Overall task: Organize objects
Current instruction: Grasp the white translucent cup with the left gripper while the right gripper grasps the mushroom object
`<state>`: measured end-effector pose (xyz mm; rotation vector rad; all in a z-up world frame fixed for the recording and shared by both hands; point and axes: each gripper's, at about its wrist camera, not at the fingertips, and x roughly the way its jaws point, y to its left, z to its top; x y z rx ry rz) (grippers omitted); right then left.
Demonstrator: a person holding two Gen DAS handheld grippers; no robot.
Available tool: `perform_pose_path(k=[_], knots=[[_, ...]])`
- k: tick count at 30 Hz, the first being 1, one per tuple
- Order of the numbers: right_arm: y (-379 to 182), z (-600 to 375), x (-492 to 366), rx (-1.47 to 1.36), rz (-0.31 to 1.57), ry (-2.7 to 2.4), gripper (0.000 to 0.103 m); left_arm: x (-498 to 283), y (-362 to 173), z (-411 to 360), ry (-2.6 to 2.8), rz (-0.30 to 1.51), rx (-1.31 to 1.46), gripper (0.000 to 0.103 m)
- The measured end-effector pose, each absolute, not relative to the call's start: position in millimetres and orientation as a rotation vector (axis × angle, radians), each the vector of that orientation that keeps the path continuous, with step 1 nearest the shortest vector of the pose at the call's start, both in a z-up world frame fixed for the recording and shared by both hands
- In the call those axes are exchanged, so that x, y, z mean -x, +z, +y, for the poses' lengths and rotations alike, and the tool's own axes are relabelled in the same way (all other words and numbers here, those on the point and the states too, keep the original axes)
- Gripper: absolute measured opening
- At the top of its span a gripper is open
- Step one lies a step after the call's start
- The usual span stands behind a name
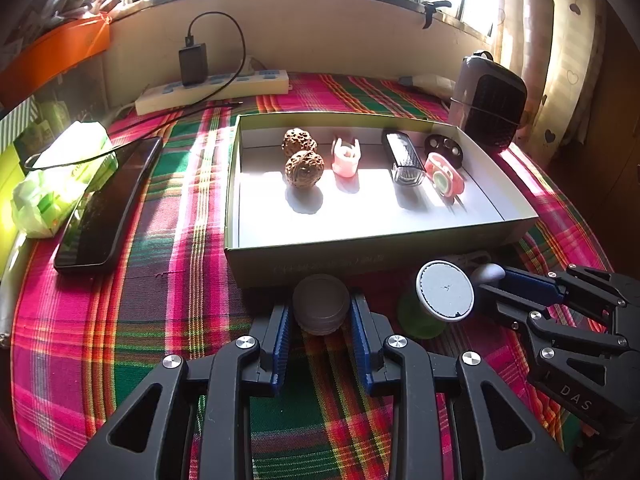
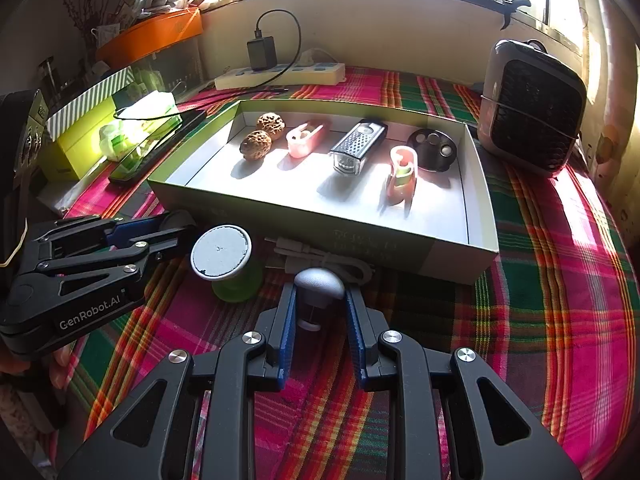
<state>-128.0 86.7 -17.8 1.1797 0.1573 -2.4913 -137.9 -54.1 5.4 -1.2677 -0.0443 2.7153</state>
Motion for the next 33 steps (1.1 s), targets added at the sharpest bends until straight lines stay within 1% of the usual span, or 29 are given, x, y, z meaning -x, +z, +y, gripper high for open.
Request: perform_pose_path(k=[21,33], knots=[[-2.0,92.4,124.7,-1.132,0.125,-2.504,0.025,130.0,26.1,-59.9,2.739,-0.06,1.198,0.026],[11.1,88.7,130.2,-1.091,0.138,-2.506,0.025,134.7,36.8,-60.5,2.744,-0.057,1.163,0.026]])
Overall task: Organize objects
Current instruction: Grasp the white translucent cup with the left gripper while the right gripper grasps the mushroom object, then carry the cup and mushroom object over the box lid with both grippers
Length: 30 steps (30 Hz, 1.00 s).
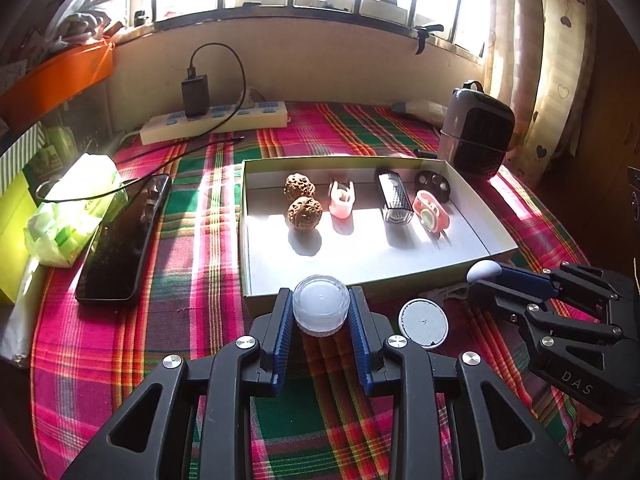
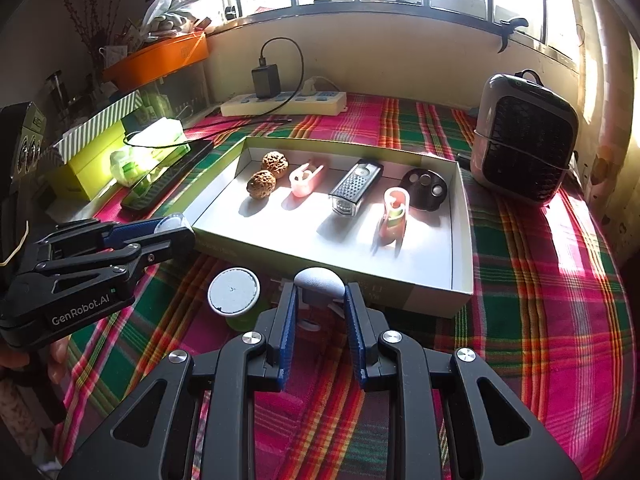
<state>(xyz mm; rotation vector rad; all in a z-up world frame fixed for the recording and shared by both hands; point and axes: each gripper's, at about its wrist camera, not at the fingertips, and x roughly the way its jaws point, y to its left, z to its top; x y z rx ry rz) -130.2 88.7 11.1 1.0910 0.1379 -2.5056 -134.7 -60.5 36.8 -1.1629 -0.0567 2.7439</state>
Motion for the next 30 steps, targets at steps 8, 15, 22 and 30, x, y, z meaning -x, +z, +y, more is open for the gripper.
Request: perform_pose_path(k=[8,15,22,30], knots=[[19.8,82.7,140.1,-1.063,0.151,-2.503,0.025,140.0,41.1,-60.0,2.744,-0.062,1.146,0.025],[24.5,78.2,147.5,-1.046,0.158,-2.5,0.025,140.9,44.4,-63.2,2.755,-0.082,1.129,0.025],[25.2,71.1,159.7,-1.044,0.152,-2.474,0.025,149.4,47.9,-66.6,2.77,-0.078,1.116,0.025],[19.8,66.8,184.9,-1.084,0.151,-2.446,0.025,164.6,44.2,-64.0,2.768,-0.067,1.122,0.025]])
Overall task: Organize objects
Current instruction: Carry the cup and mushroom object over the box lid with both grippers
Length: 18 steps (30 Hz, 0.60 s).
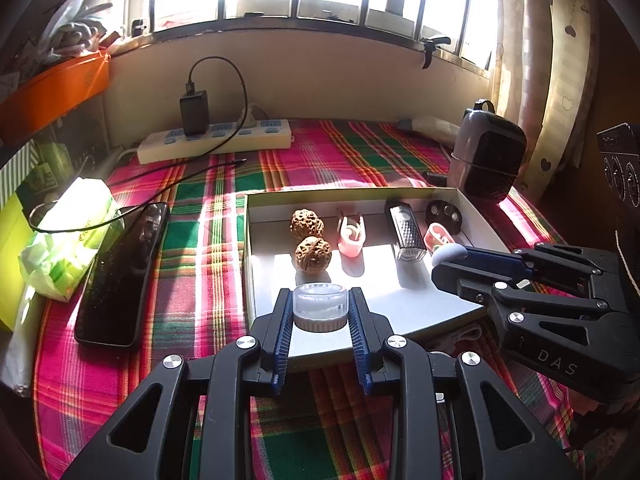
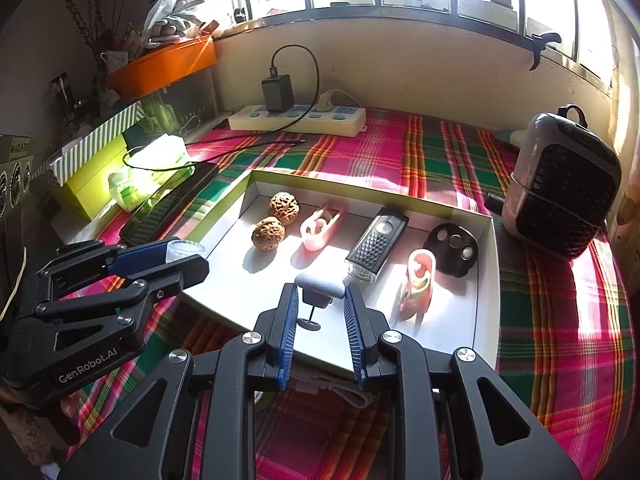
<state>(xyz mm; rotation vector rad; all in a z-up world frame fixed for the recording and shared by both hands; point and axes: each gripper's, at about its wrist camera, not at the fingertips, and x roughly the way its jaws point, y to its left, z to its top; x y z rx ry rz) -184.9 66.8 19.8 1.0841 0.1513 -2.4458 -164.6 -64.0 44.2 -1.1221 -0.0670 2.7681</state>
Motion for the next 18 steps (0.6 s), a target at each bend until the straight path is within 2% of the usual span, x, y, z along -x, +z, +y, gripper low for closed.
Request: perform_pose_path(k=[18], knots=[[3.0,37.6,235.2,-1.127,0.317,-2.378,0.025,197.5,24.5,-56.8,2.735,-0.032,1.192,0.025]])
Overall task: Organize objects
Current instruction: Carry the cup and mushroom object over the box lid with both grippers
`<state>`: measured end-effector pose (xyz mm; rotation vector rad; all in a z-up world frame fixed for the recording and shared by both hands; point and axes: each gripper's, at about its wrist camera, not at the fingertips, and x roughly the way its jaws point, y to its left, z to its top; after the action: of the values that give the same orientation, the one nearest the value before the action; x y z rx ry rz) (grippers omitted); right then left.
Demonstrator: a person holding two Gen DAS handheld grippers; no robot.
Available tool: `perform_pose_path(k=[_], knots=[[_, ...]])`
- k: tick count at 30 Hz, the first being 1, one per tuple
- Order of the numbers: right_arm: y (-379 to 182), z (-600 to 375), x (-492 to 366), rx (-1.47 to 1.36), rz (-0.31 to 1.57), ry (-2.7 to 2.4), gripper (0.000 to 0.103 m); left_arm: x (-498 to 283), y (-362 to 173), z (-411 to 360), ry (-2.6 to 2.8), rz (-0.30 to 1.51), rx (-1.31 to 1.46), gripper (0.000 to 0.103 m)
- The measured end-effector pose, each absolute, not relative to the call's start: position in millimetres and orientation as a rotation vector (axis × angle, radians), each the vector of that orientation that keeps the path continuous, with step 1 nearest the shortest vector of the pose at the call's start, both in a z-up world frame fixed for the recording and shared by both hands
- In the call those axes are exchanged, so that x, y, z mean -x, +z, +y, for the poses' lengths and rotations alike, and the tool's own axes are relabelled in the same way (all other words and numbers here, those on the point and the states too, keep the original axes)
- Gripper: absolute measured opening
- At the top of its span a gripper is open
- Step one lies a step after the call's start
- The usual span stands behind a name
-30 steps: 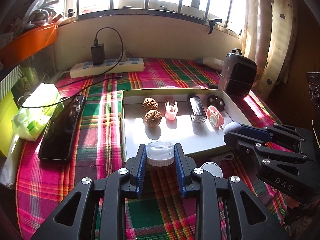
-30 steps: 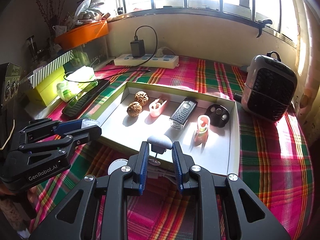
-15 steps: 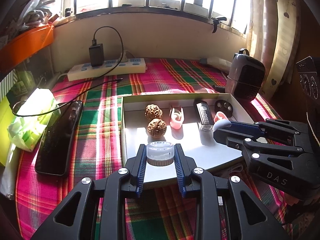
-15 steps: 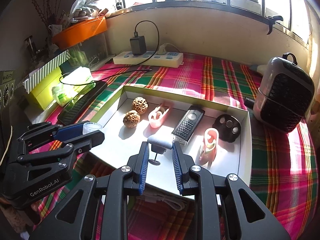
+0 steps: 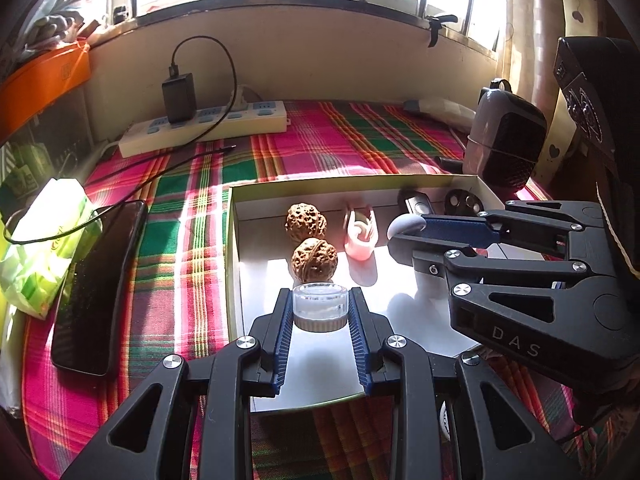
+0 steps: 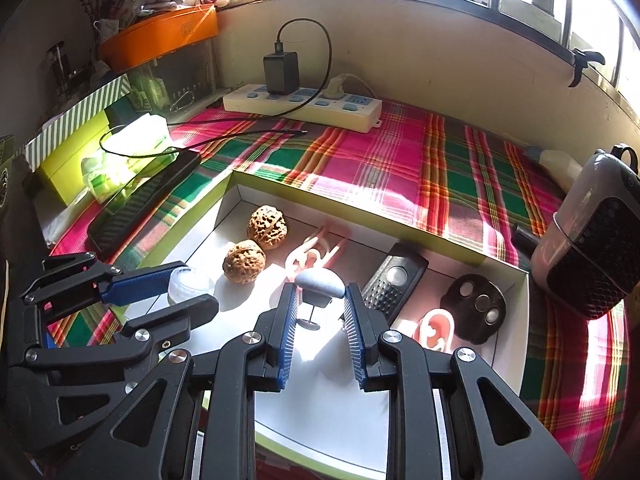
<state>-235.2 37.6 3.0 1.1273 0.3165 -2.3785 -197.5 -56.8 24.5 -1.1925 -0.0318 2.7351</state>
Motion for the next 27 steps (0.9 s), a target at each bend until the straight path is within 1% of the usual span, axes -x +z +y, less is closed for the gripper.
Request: perform_pose_path(k=[17,21,27], knots=[[-2.3,28.8,251.8,-1.138,0.386,-2.377,0.025,207.2,15.7,-50.1,2.729,0.029,1.192,0.025],[-3.0,25.4,251.2,-1.128,0.426,-2.37,0.025,207.0,14.5,-49.4,2.731,0.04,1.19,0.025],[-9.6,24.9,252.8,-1.155,0.428,-2.35,0.025,207.8,13.2,-48.9,2.731,0.057,1.194,0.025]])
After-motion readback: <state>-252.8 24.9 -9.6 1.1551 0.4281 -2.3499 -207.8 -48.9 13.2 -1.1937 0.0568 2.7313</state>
